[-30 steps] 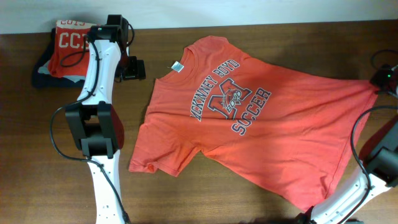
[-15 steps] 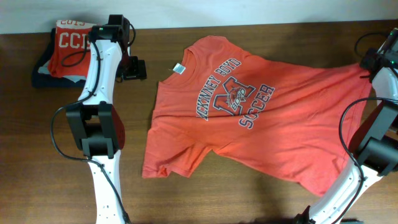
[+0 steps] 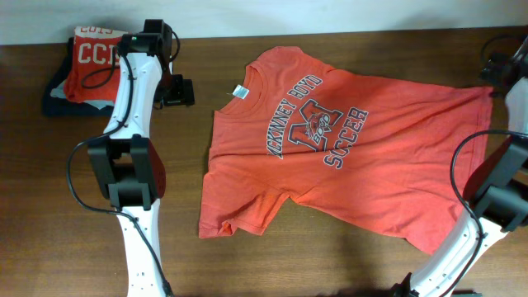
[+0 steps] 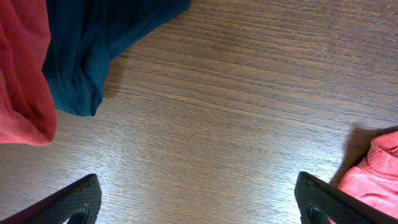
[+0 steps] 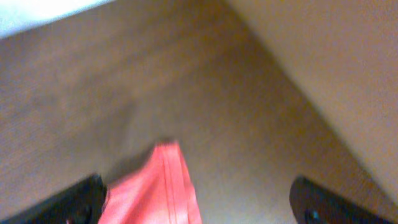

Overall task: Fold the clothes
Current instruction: 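Pull the shirt's right side rightward with the right gripper to flatten it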

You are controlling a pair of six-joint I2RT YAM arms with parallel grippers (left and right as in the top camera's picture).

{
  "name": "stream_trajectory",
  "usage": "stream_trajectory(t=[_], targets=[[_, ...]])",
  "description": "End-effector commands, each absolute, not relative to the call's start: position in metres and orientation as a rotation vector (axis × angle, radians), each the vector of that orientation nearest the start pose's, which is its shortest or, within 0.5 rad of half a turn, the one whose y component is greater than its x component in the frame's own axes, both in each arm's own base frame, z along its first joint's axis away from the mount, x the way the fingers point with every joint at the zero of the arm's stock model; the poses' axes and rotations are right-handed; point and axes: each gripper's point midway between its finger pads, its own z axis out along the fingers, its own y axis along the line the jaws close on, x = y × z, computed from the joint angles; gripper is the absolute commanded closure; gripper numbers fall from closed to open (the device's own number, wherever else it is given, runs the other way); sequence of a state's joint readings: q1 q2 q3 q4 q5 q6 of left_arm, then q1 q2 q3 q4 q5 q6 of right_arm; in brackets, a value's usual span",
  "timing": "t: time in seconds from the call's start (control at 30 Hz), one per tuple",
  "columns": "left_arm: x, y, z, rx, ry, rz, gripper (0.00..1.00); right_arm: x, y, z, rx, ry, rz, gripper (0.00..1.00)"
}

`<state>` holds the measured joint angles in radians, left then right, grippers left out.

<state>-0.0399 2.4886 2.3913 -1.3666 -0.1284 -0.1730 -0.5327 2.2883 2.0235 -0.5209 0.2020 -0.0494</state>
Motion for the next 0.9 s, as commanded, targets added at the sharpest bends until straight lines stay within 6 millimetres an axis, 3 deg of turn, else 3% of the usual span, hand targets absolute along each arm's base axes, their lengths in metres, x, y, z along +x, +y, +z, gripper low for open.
stream_trajectory(t=[0.0, 0.07, 0.2, 0.53, 0.8, 0.87], targets=[[0.509, 0.000, 0.072, -0.204, 2.991, 0.171, 0.01, 0.511, -0.338, 0.195, 0.747, 2.252, -0.500, 0.01], [0.509, 0.000, 0.072, -0.204, 2.991, 0.171, 0.01, 0.492, -0.325, 0.220, 0.843, 2.277, -0.434, 0.01], [0.509, 0.000, 0.072, -0.204, 2.991, 0.171, 0.01, 0.470, -0.293, 0.241, 0.833, 2.377, -0.301, 0.01], [0.509, 0.000, 0.072, -0.204, 2.991, 0.171, 0.01, 0.404, -0.251, 0.248, 1.098, 2.507, -0.186, 0.01], [0.509, 0.000, 0.072, -0.204, 2.991, 0.171, 0.01, 0.358, -0.224, 0.258, 1.163, 2.623, -0.168, 0.02], [0.509, 0.000, 0.072, -0.204, 2.991, 0.171, 0.01, 0.355, -0.221, 0.265, 1.156, 2.610, -0.156, 0.01]])
